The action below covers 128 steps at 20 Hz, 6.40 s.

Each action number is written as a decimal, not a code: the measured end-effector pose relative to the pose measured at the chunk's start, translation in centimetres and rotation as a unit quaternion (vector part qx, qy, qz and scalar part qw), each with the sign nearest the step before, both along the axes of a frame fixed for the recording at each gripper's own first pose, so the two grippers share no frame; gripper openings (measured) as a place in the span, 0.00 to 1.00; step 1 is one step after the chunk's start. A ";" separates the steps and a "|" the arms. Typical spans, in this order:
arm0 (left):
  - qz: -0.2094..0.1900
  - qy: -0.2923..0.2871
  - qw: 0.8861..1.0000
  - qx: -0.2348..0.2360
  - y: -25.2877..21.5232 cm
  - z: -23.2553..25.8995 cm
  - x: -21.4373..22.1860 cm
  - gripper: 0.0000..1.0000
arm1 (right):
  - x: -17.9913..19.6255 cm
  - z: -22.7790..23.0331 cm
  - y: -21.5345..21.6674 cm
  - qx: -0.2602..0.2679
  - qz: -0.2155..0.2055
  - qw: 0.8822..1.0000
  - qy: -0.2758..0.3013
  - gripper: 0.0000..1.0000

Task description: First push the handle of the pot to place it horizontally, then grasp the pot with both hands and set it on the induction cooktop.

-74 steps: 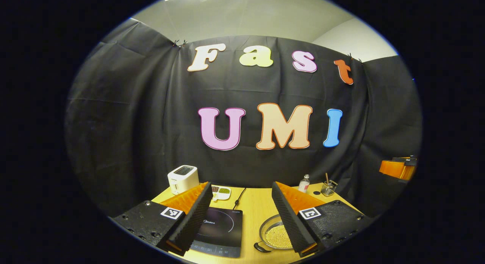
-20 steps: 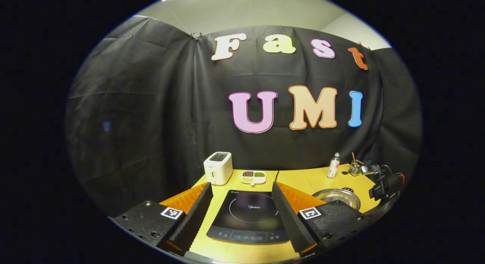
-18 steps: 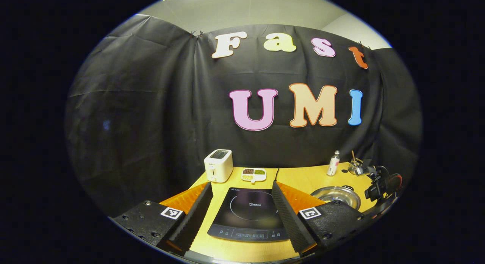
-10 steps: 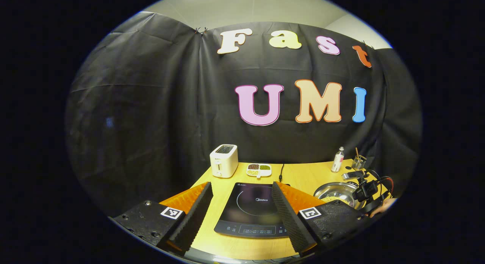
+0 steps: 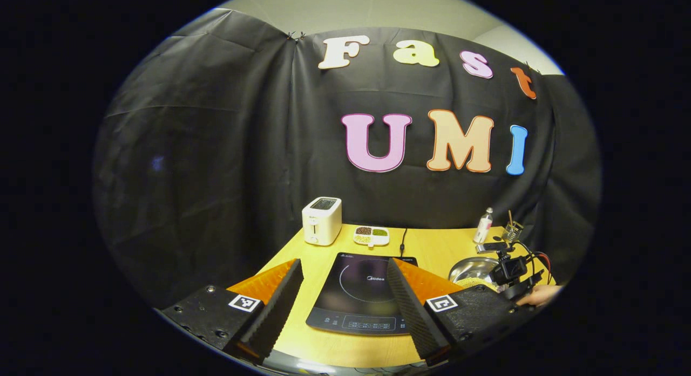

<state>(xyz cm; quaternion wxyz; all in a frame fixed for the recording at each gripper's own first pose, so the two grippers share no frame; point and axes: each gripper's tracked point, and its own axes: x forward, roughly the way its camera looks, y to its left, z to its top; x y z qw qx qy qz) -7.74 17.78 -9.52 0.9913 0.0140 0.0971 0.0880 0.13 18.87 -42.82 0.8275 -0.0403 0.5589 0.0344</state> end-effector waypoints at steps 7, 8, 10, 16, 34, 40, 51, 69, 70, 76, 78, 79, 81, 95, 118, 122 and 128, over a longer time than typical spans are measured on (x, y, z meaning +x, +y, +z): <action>0.006 0.010 1.000 -0.008 0.0 -0.8 -0.5 0.96 | 2.8 0.0 2.2 0.009 -0.034 0.999 -0.011 0.04; 0.005 0.010 1.000 -0.009 -0.1 -0.8 -0.4 0.96 | 3.2 -0.1 2.6 0.013 -0.046 0.999 -0.014 0.04; 0.003 0.014 1.000 -0.010 -0.3 -1.2 -0.6 0.96 | 4.1 0.0 3.4 0.021 -0.069 0.997 -0.020 0.00; 0.003 0.013 1.000 -0.014 -0.4 -1.3 -0.6 0.96 | 6.9 0.4 5.2 0.020 -0.072 0.997 -0.032 0.04; -0.029 0.038 0.999 -0.001 -2.3 -2.1 1.8 0.93 | 4.2 5.9 3.7 0.052 0.022 0.996 -0.066 0.05; -0.070 0.055 0.996 -0.023 -5.1 -3.3 3.5 0.93 | 0.6 10.2 -1.7 0.071 -0.014 0.993 -0.094 0.05; -0.147 0.173 0.968 -0.104 -13.4 -9.4 7.1 0.95 | 2.2 12.8 -14.3 0.057 -0.105 0.986 -0.112 0.19; -0.092 0.398 0.896 -0.174 -20.8 -23.1 15.4 0.97 | 12.7 4.0 -25.2 0.112 -0.102 0.988 0.035 1.00; -0.097 0.404 0.892 -0.179 -21.2 -23.5 15.6 0.96 | 12.8 3.4 -25.1 0.117 -0.101 0.987 0.040 0.94; -0.101 0.442 0.874 -0.175 -22.4 -26.4 16.8 0.96 | 13.4 1.1 -24.3 0.133 -0.092 0.984 0.070 1.00; -0.106 0.454 0.867 -0.178 -22.9 -27.3 17.1 0.96 | 13.5 0.4 -23.9 0.140 -0.088 0.983 0.077 1.00; -0.108 0.458 0.864 -0.182 -23.1 -27.7 17.3 0.96 | 13.5 0.1 -23.8 0.140 -0.087 0.983 0.081 0.99; -0.110 0.468 0.856 -0.191 -23.5 -28.6 17.4 1.00 | 13.9 0.0 -23.4 0.156 -0.088 0.980 0.084 0.95; -0.091 0.496 0.843 -0.187 -22.4 -30.6 17.7 0.63 | 14.0 -1.1 -23.1 0.156 -0.069 0.982 0.081 0.63; -0.047 0.475 0.863 -0.165 -16.1 -21.1 5.8 0.61 | 3.5 5.4 -16.2 0.155 -0.034 0.986 0.059 0.59; -0.051 0.459 0.873 -0.160 -11.5 -19.6 6.1 0.61 | 3.4 6.4 -11.3 0.152 -0.032 0.987 0.044 0.53; -0.065 0.449 0.877 -0.157 -3.9 -19.3 8.0 0.60 | 4.6 6.6 -3.7 0.138 -0.036 0.989 0.033 0.53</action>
